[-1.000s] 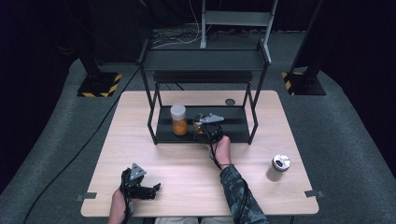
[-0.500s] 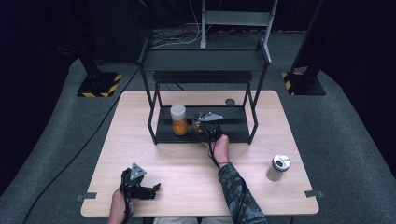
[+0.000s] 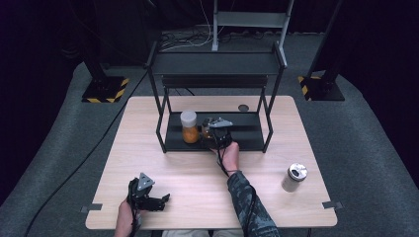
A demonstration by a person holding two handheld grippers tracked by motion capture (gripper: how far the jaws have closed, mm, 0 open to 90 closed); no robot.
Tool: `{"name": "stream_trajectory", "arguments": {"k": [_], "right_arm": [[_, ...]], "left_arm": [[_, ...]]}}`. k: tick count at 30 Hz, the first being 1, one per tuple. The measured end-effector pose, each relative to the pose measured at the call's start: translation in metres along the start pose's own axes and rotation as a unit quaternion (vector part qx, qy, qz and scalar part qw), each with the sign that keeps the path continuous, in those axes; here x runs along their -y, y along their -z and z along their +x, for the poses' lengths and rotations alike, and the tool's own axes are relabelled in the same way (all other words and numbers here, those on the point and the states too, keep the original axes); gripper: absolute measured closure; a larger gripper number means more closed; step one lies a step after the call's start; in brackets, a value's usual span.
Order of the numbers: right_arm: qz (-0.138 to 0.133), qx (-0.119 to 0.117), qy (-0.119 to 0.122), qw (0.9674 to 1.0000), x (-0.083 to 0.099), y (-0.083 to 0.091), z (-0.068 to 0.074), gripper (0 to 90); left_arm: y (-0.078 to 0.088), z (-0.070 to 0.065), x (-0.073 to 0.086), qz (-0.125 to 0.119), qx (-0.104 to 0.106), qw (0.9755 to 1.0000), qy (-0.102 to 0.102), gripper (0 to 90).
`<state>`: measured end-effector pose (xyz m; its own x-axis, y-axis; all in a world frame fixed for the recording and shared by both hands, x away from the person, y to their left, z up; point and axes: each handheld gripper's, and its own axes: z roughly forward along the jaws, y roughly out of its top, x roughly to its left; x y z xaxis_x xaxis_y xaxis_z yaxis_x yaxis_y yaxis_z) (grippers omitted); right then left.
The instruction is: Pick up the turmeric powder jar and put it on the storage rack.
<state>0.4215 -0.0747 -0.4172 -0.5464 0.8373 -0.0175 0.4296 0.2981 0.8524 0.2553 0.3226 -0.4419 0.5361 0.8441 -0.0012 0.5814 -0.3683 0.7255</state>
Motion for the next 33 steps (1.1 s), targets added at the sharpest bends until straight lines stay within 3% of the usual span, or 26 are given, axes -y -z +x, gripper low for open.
{"name": "stream_trajectory", "arguments": {"k": [23, 33], "right_arm": [[0.008, 0.009, -0.011, 0.9999, 0.007, -0.022, 0.001, 30.4], [-0.016, 0.017, -0.005, 0.9997, 0.019, -0.025, 0.005, 30.4]], "left_arm": [[0.000, 0.000, 0.000, 0.000, 0.000, 1.0000, 0.000, 1.6], [0.000, 0.000, 0.000, 0.000, 0.001, 1.0000, -0.002, 1.7]]}}
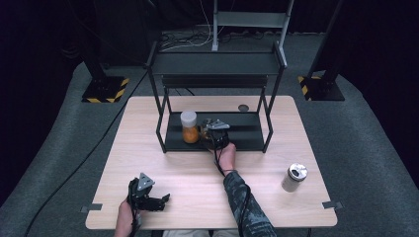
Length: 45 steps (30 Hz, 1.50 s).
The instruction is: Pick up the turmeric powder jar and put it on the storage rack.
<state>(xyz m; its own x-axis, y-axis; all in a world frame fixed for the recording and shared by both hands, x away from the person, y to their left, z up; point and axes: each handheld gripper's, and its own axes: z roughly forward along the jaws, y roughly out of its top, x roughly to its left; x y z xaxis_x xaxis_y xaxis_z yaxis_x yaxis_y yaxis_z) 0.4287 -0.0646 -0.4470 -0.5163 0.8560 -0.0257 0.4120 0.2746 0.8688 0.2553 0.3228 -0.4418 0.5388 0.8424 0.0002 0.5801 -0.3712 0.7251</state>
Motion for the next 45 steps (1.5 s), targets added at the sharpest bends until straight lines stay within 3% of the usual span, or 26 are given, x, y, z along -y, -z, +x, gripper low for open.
{"name": "stream_trajectory", "arguments": {"k": [13, 41, 45], "right_arm": [[-0.010, -0.004, -0.003, 0.9999, 0.0052, -0.0027, -0.0026, 30.4], [0.002, -0.004, -0.004, 1.0000, 0.0001, -0.0055, -0.0039, 30.0], [0.012, -0.005, -0.004, 0.9999, -0.0030, -0.0053, -0.0037, 26.4]], "left_arm": [[-0.0001, 0.0000, 0.0001, 0.000, 0.000, 1.0000, 0.001, 1.7], [0.0000, 0.0000, 0.0000, 0.000, 0.000, 1.0000, 0.000, 1.7], [0.0000, 0.0001, 0.0000, 0.000, 0.000, 1.0000, 0.000, 1.7]]}}
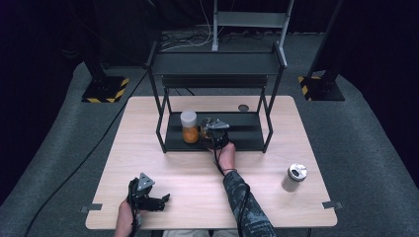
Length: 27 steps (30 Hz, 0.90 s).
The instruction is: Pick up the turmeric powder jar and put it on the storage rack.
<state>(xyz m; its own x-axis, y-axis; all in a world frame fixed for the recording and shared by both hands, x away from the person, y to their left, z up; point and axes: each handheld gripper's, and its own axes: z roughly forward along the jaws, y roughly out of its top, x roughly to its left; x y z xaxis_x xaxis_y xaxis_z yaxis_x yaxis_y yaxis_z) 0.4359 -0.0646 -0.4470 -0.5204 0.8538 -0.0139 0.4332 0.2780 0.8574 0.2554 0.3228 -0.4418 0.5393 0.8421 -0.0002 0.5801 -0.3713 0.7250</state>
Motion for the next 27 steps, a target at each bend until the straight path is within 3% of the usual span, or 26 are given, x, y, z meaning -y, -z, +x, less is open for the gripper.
{"name": "stream_trajectory", "arguments": {"k": [2, 5, 9, 13, 18, 27], "right_arm": [[0.018, -0.008, -0.005, 0.9998, -0.005, -0.001, -0.004, 16.2], [0.037, -0.013, -0.015, 0.9991, -0.011, 0.002, -0.007, 10.2], [0.053, -0.034, -0.027, 0.9976, -0.015, 0.014, -0.016, 4.5], [0.079, -0.049, -0.024, 0.9953, -0.019, 0.029, -0.020, 2.6], [0.093, -0.072, -0.002, 0.9931, -0.014, 0.051, -0.018, 1.8], [0.103, -0.105, 0.046, 0.9880, 0.008, 0.090, 0.003, 0.9]], "left_arm": [[0.000, 0.000, 0.000, 0.000, 0.000, 1.0000, 0.000, 1.7], [0.000, 0.000, 0.000, 0.000, 0.000, 1.0000, 0.000, 1.7], [0.000, 0.000, 0.000, 0.000, 0.000, 1.0000, 0.000, 1.7], [0.000, 0.000, 0.000, 0.000, 0.000, 1.0000, 0.000, 1.7], [0.000, 0.000, 0.000, 0.000, 0.000, 1.0000, 0.000, 1.7], [0.000, 0.000, 0.000, 0.000, 0.000, 1.0000, 0.000, 1.7]]}}
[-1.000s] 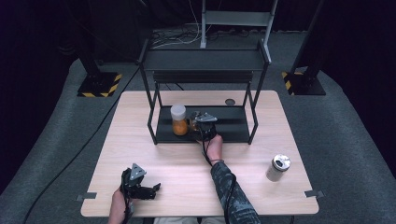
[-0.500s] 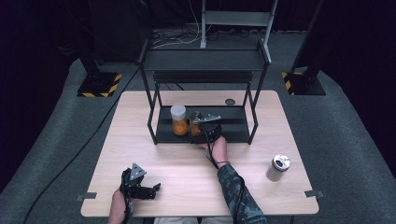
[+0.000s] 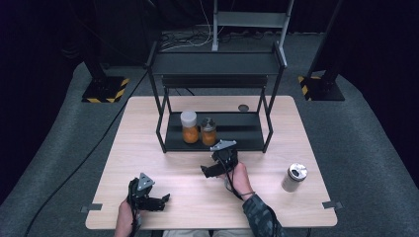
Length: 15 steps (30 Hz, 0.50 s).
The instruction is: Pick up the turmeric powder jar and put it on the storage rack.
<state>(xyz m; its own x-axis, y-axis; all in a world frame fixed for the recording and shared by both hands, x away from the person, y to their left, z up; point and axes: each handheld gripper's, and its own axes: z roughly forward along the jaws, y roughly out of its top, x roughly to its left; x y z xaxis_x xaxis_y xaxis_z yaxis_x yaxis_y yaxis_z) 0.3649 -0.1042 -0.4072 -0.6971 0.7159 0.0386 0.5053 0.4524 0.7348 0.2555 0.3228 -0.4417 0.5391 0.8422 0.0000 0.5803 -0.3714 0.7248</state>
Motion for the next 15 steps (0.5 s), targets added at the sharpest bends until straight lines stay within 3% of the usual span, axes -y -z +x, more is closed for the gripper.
{"name": "stream_trajectory", "arguments": {"k": [5, 13, 15], "right_arm": [[0.005, -0.009, 0.021, 0.9997, 0.022, 0.011, 0.017, 0.4], [0.009, -0.017, 0.016, 0.9997, 0.056, 0.025, 0.027, 0.0], [0.010, -0.008, 0.018, 0.9998, 0.061, 0.028, 0.031, 0.0]], "left_arm": [[0.000, 0.000, 0.000, 0.000, 0.000, 1.0000, 0.000, 1.7], [0.000, 0.000, 0.000, -0.001, 0.000, 1.0000, 0.001, 1.7], [0.000, 0.000, 0.000, -0.001, 0.001, 1.0000, 0.002, 1.6]]}}
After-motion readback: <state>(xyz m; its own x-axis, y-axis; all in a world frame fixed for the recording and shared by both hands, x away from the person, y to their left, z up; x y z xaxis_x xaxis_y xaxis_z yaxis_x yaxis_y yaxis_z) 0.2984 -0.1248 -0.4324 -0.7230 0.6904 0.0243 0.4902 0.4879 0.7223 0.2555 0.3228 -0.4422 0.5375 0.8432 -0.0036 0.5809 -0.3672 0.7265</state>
